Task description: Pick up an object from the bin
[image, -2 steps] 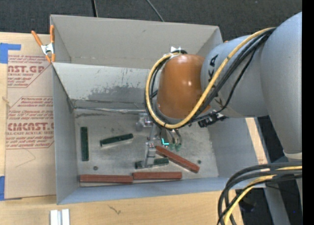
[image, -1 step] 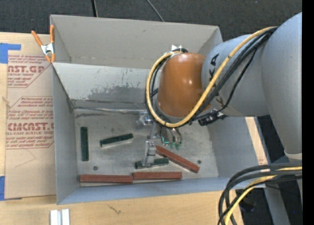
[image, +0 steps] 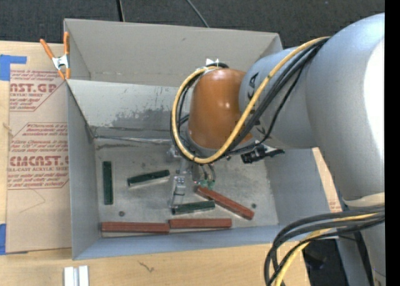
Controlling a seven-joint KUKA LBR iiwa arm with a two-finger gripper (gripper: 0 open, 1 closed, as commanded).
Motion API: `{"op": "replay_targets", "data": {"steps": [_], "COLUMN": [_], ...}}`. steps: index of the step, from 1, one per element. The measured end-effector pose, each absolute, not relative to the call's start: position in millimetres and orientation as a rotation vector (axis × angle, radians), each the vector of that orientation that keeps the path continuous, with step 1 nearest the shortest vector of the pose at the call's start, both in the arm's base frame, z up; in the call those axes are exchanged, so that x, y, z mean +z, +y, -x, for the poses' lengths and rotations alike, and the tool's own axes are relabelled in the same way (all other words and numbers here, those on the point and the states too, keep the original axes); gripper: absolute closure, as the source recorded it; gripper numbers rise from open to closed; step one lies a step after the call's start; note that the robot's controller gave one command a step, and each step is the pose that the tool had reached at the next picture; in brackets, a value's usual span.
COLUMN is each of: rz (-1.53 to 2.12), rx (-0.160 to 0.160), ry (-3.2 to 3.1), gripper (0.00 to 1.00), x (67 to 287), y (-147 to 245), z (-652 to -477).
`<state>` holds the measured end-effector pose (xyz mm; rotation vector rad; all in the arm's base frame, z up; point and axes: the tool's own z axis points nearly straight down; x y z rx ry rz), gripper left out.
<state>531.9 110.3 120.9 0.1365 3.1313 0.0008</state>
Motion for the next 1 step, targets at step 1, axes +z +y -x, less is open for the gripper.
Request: {"op": "replay_targets", "data": {"steps": [1], "rz": [-0.238], "rx": [0.004], "ry": [3.134], "gripper": [0.0], "x": [84.9], "y": [137.1], "z": [-542.1]}}
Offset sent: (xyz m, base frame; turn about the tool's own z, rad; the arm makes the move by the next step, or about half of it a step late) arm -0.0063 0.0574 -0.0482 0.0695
